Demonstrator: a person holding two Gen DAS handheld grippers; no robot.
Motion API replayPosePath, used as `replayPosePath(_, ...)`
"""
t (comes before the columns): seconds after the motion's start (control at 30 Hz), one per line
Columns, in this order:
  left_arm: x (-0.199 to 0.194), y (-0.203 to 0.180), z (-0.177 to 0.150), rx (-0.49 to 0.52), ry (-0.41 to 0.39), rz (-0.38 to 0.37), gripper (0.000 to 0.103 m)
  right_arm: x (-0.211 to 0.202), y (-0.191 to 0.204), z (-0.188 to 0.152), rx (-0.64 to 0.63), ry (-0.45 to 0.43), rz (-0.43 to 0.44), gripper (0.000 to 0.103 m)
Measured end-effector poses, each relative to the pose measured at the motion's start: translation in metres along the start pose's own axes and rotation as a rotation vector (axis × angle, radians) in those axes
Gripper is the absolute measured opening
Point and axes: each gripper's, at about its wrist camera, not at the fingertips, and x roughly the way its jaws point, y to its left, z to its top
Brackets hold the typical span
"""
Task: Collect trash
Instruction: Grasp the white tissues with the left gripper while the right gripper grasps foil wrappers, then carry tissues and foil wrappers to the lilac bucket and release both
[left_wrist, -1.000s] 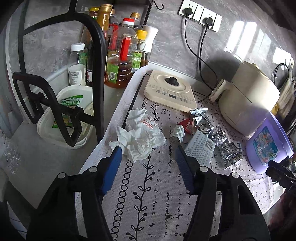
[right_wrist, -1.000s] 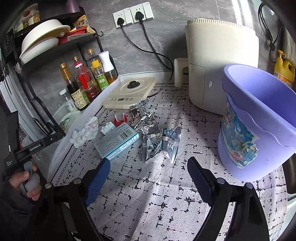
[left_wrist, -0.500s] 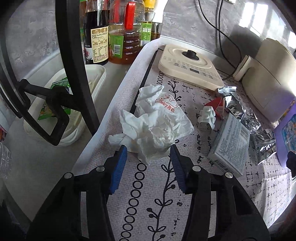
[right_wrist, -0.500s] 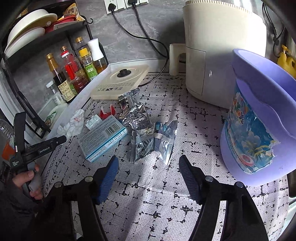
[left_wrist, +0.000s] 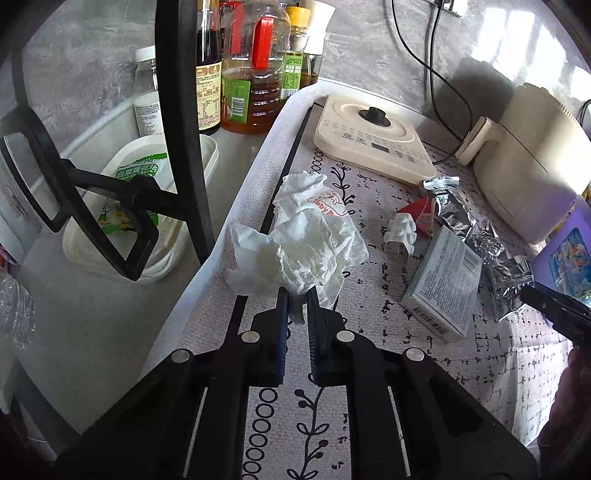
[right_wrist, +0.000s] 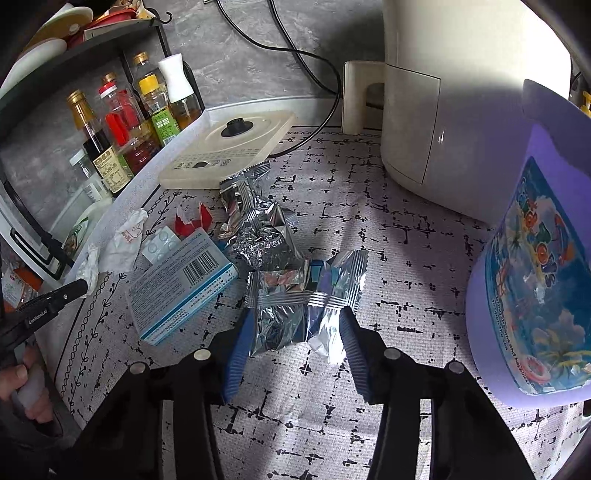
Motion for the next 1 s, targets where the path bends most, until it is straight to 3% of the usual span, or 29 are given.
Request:
replayPosePath(0.03, -0.004, -0.001, 0.000, 0.006, -0.005, 0.003, 0.010, 0.003, 0.000, 0.000, -0.002, 0.006, -0.003, 0.022)
replayPosePath(0.17, -0.015, -0.002, -0.001, 0.014, -0.018, 0.000, 0.010, 0.004, 0.001, -0.002, -0.018, -0.001, 0.024, 0.009)
replayPosePath(0.47, -0.047, -0.019, 0.013, 0.065, -0.090, -0.024, 0.010, -0.043, 0.004, -0.004, -0.012, -0.090, 0.047, 0.007)
replayPosePath(0.73, -0.075, -0.049, 0.033, 0.091, -0.157, -0.087, 0.010, -0.116, -0.004, 0.004, -0.012, -0.264, 0.054, 0.006)
replayPosePath(1.0, -0.099, -0.091, 0.057, 0.152, -0.235, -0.133, 0.010, -0.178, -0.027, 0.022, -0.002, -0.414, -0.007, 0.006)
